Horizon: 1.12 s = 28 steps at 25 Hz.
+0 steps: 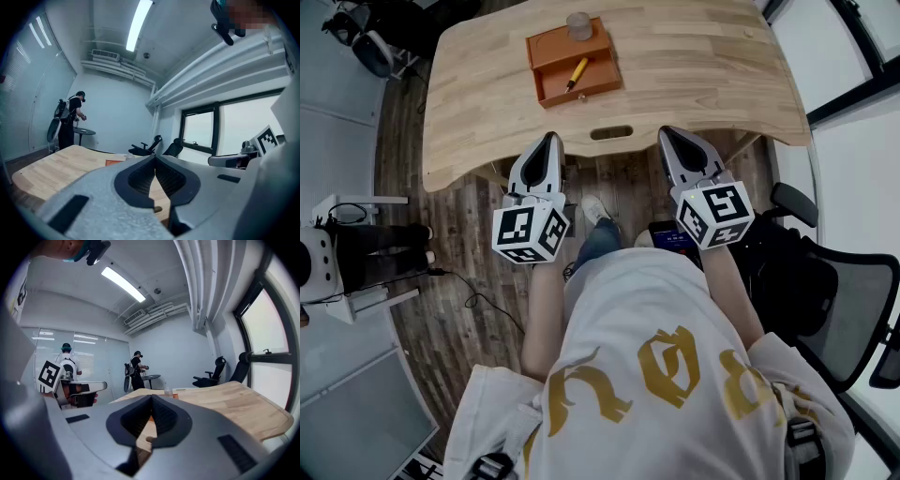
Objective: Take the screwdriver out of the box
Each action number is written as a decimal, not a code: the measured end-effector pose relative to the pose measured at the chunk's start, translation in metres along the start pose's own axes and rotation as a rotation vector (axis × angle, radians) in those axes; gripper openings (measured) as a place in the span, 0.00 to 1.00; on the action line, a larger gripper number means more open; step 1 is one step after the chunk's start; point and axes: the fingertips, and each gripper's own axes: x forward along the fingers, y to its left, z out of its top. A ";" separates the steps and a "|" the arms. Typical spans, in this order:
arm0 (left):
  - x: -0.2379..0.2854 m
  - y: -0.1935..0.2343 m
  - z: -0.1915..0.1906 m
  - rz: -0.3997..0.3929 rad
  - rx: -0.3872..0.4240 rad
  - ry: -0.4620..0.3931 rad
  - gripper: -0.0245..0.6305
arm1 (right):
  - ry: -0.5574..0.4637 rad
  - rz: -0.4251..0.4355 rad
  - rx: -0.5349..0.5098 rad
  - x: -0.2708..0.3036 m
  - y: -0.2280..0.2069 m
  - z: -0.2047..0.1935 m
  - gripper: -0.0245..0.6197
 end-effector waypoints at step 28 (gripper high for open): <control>0.125 0.086 -0.019 0.002 -0.033 0.113 0.05 | 0.084 -0.065 0.041 0.118 -0.059 -0.011 0.06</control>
